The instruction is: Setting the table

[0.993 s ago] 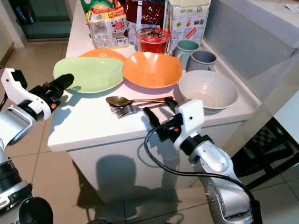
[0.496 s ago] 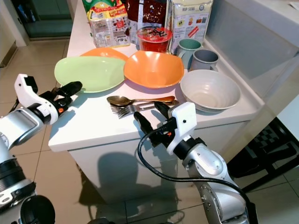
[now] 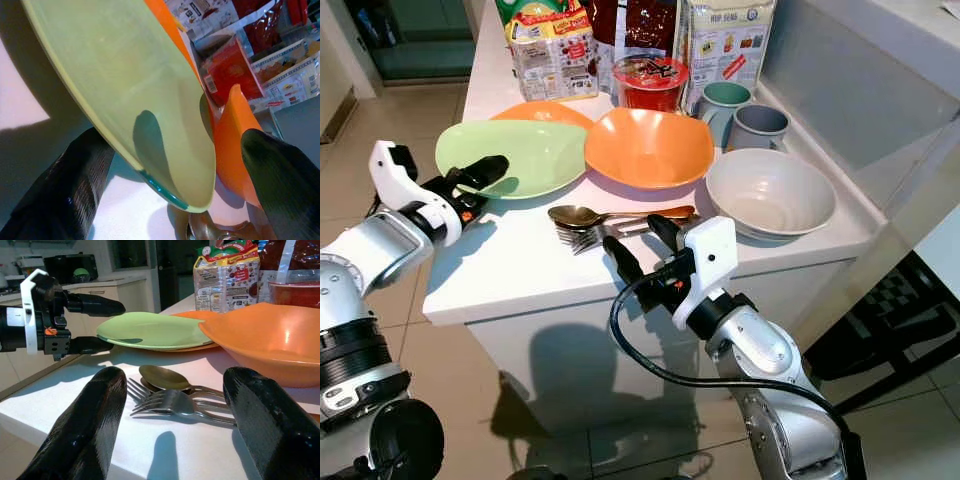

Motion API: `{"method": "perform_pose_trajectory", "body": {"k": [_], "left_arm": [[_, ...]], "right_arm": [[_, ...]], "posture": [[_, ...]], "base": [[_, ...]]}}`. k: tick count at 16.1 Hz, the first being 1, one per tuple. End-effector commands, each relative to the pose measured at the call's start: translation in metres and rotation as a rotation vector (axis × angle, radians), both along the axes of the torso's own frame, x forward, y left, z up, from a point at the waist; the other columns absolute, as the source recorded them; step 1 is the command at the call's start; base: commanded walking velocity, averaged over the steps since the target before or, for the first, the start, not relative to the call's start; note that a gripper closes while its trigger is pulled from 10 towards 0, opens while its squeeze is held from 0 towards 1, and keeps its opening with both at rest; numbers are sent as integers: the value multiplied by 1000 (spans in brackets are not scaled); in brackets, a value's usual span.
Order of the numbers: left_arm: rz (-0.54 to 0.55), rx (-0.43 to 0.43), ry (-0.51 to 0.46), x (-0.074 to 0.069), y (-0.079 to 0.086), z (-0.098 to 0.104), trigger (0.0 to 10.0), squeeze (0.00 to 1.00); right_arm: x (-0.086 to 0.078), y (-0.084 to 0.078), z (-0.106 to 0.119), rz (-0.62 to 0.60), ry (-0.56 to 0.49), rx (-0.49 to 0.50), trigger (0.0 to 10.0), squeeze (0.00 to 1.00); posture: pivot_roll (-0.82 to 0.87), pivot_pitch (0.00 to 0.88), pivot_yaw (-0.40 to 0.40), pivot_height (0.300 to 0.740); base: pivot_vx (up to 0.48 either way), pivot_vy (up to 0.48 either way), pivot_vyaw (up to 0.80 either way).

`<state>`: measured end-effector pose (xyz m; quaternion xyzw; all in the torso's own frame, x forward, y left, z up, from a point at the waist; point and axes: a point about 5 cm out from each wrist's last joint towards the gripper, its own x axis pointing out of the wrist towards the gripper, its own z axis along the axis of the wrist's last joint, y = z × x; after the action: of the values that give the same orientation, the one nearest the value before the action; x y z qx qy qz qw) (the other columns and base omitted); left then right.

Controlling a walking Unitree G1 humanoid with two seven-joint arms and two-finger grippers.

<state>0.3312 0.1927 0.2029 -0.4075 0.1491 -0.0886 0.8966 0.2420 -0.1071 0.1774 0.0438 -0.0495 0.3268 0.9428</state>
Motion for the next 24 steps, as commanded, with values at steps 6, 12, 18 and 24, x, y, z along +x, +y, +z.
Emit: {"method": "perform_pose_trajectory", "body": {"k": [6, 12, 18, 24], "left_arm": [[-27, 27, 32, 5, -10, -9, 10000, 0], [9, 34, 28, 7, -6, -11, 0, 0], [13, 37, 64, 6, -9, -20, 0, 0], [10, 29, 66, 7, -11, -20, 0, 0]], "right_arm": [[0, -1, -1, -19, 4, -9, 10000, 0], [0, -1, -2, -25, 7, -11, 10000, 0], [0, -2, -2, -32, 5, -13, 10000, 0], [0, -3, -2, -41, 4, -13, 10000, 0]], "posture": [[54, 41, 37, 740], [53, 42, 40, 740], [50, 49, 42, 740], [49, 49, 47, 740]], "base": [[0, 0, 0], [0, 0, 0], [0, 0, 0], [0, 0, 0]]}}
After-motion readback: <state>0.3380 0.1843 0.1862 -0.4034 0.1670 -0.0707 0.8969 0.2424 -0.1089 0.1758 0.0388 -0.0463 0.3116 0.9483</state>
